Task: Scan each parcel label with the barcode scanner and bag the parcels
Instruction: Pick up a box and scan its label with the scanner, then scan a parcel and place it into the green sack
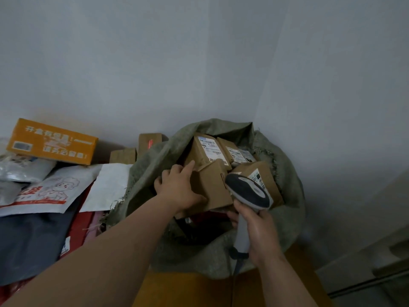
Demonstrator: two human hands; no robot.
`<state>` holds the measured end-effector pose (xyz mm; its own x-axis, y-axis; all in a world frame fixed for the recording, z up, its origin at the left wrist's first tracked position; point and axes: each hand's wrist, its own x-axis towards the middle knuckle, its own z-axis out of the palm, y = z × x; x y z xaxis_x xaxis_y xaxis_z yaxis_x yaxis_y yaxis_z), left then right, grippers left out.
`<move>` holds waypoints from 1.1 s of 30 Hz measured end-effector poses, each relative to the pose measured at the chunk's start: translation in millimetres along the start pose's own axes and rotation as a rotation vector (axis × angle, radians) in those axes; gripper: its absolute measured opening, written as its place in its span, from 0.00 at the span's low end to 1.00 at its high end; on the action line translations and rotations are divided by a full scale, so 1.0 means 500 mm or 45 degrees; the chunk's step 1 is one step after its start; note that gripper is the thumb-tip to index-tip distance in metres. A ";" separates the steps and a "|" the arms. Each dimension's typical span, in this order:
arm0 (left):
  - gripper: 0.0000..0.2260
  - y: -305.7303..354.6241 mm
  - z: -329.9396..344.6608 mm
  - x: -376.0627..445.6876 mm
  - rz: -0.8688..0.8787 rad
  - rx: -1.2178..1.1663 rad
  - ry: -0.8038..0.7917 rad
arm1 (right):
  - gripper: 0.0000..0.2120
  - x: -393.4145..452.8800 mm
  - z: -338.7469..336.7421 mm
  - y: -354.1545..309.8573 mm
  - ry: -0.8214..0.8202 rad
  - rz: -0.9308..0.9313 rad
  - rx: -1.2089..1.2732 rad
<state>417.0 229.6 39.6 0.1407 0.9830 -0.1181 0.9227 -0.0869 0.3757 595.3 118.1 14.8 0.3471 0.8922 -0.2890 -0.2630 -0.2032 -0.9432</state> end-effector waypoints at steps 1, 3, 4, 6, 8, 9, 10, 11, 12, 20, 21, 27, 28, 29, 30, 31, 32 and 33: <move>0.45 -0.001 0.000 -0.001 0.005 0.027 0.053 | 0.13 0.003 -0.001 0.003 0.015 0.004 0.008; 0.36 -0.002 -0.003 -0.005 0.052 0.060 0.129 | 0.12 0.007 -0.005 0.007 0.054 0.007 0.027; 0.32 -0.002 -0.006 -0.007 0.075 0.061 0.154 | 0.12 0.008 -0.006 0.008 0.073 0.010 0.037; 0.24 0.000 -0.011 -0.013 0.124 0.039 0.182 | 0.13 0.010 -0.007 0.008 0.103 0.020 0.032; 0.19 0.003 -0.015 -0.022 0.196 0.027 0.162 | 0.16 0.011 -0.010 0.008 0.088 0.030 0.002; 0.18 0.004 -0.016 -0.029 0.225 0.023 0.142 | 0.15 0.012 -0.012 0.009 0.062 0.044 -0.016; 0.17 0.004 -0.016 -0.035 0.250 0.027 0.132 | 0.14 0.011 -0.014 0.009 0.030 0.070 -0.035; 0.15 0.003 -0.014 -0.041 0.276 0.043 0.143 | 0.12 0.010 -0.016 0.011 -0.003 0.103 -0.059; 0.13 0.001 -0.010 -0.046 0.303 0.064 0.175 | 0.11 0.007 -0.019 0.014 -0.033 0.134 -0.088; 0.18 -0.003 0.032 -0.089 0.318 0.131 0.223 | 0.24 -0.028 -0.043 0.034 -0.004 0.080 -0.314; 0.19 0.001 0.037 -0.095 0.348 0.161 0.202 | 0.21 -0.032 -0.049 0.029 0.042 0.053 -0.292; 0.20 0.042 0.077 -0.146 0.545 0.286 -0.183 | 0.07 -0.060 -0.087 -0.042 0.279 -0.187 -0.129; 0.21 0.052 0.078 -0.150 0.508 0.272 -0.310 | 0.06 -0.066 -0.092 -0.053 0.287 -0.215 -0.134; 0.20 0.061 0.075 -0.152 0.442 0.232 -0.420 | 0.05 -0.073 -0.098 -0.061 0.281 -0.230 -0.150; 0.19 0.069 0.070 -0.154 0.375 0.170 -0.502 | 0.05 -0.080 -0.103 -0.065 0.267 -0.231 -0.170; 0.17 0.074 0.065 -0.156 0.316 0.095 -0.569 | 0.04 -0.087 -0.108 -0.067 0.250 -0.222 -0.185; 0.16 0.076 0.060 -0.160 0.274 0.035 -0.619 | 0.04 -0.095 -0.112 -0.067 0.229 -0.209 -0.194; 0.16 0.076 0.057 -0.167 0.246 -0.001 -0.650 | 0.05 -0.103 -0.114 -0.065 0.203 -0.195 -0.202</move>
<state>450.4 139.7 37.2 0.4644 0.7455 -0.4782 0.8624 -0.2578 0.4356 637.5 55.8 51.0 0.5129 0.8450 -0.1511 -0.0566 -0.1423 -0.9882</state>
